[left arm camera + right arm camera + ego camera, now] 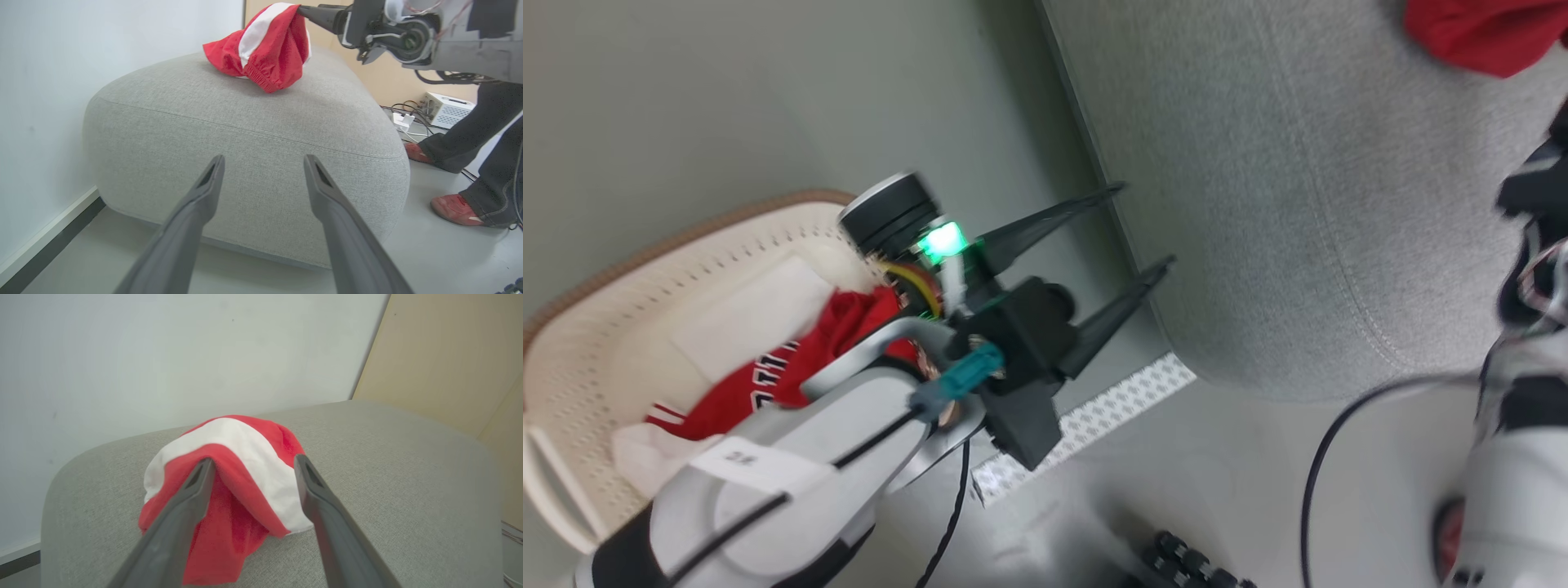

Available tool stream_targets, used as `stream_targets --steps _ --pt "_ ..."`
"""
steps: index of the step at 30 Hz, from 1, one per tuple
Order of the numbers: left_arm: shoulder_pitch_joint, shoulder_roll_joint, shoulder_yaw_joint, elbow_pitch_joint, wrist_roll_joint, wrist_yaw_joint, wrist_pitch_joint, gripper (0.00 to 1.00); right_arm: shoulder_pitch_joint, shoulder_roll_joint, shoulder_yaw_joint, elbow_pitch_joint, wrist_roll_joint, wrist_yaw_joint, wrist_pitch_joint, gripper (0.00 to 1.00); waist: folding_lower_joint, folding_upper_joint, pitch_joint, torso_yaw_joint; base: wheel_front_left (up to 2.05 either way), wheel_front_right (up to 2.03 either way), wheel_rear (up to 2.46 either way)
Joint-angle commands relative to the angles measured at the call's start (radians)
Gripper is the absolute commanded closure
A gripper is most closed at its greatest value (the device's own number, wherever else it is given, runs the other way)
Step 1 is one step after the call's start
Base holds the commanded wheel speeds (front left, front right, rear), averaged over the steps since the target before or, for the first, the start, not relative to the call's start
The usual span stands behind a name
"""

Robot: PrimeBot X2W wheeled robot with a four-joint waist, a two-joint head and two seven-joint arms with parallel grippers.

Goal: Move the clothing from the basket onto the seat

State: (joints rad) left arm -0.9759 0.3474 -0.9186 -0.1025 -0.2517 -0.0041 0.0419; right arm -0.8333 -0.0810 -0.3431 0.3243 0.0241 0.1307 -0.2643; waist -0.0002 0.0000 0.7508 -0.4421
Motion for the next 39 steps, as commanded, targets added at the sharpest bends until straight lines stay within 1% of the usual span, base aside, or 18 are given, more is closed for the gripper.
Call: stream_targets --steps 1,2,3,4,9,15,18,19,20,22,26,29,33,39 --pt "0.041 0.003 0.013 0.008 -0.017 0.018 -0.028 0.00 0.052 0.011 0.038 -0.038 0.009 0.000 -0.001 0.00 0.0002 0.0000 -0.080 0.043 0.00 0.00 0.00" --pt "0.057 0.005 0.021 0.012 -0.026 0.030 -0.038 0.00 0.075 0.014 0.063 -0.058 0.012 0.000 -0.001 0.00 0.0002 0.0000 -0.095 0.051 0.00 0.00 0.00" --pt "0.057 0.005 0.021 0.012 -0.026 0.030 -0.038 0.00 0.075 0.014 0.063 -0.058 0.012 0.000 -0.001 0.00 0.0002 0.0000 -0.095 0.051 0.00 0.00 0.00" --pt "0.073 0.008 0.028 0.017 -0.036 0.041 -0.055 0.00 0.098 0.015 0.087 -0.077 0.014 0.000 -0.001 0.00 0.0002 0.0000 -0.113 0.061 0.00 0.00 0.00" --pt "0.141 0.017 0.073 0.039 -0.070 0.094 -0.121 0.00 0.171 0.011 0.237 -0.137 0.065 0.000 -0.002 0.00 0.0002 0.0000 -0.198 0.115 0.00 0.00 0.00" --pt "0.215 0.004 0.127 0.078 -0.132 0.138 -0.212 0.00 0.218 -0.064 0.447 -0.157 0.155 0.000 -0.002 0.00 0.0002 0.0000 -0.298 0.191 0.00 0.00 0.00" --pt "0.261 0.003 0.155 0.102 -0.166 0.157 -0.254 0.00 0.246 -0.111 0.543 -0.167 0.199 0.000 -0.001 0.00 0.0002 0.0000 -0.357 0.231 0.00 0.00 0.00" --pt "0.277 0.003 0.165 0.107 -0.175 0.168 -0.262 0.00 0.254 -0.124 0.574 -0.171 0.216 0.000 -0.002 0.00 0.0002 0.0000 -0.374 0.243 0.00 0.00 0.00" --pt "0.315 0.003 0.191 0.116 -0.191 0.187 -0.278 0.00 0.272 -0.146 0.628 -0.177 0.242 0.000 -0.001 0.00 0.0002 0.0000 -0.411 0.268 0.00 0.00 0.00" --pt "0.361 -0.003 0.230 0.118 -0.222 0.220 -0.290 0.00 0.292 -0.164 0.675 -0.191 0.265 0.000 -0.002 0.00 0.0002 0.0000 -0.446 0.289 0.00 0.00 0.00" --pt "0.440 0.005 0.286 0.107 -0.241 0.262 -0.301 0.00 0.345 -0.181 0.733 -0.209 0.293 0.000 -0.002 0.00 0.0002 0.0000 -0.501 0.326 0.00 0.00 0.00" --pt "0.496 0.015 0.318 0.097 -0.239 0.282 -0.306 0.00 0.381 -0.187 0.753 -0.215 0.291 0.000 -0.001 0.00 0.0002 0.0000 -0.539 0.347 0.00 0.00 0.00" --pt "0.581 0.019 0.381 0.065 -0.225 0.316 -0.307 0.00 0.428 -0.193 0.782 -0.212 0.289 0.000 -0.001 0.00 0.0002 0.0000 -0.600 0.356 0.00 0.00 0.00" --pt "0.752 0.010 0.488 0.017 -0.210 0.347 -0.307 0.00 0.507 -0.197 0.777 -0.194 0.300 0.000 -0.002 0.00 0.0002 0.0000 -0.694 0.367 0.00 0.00 0.00"
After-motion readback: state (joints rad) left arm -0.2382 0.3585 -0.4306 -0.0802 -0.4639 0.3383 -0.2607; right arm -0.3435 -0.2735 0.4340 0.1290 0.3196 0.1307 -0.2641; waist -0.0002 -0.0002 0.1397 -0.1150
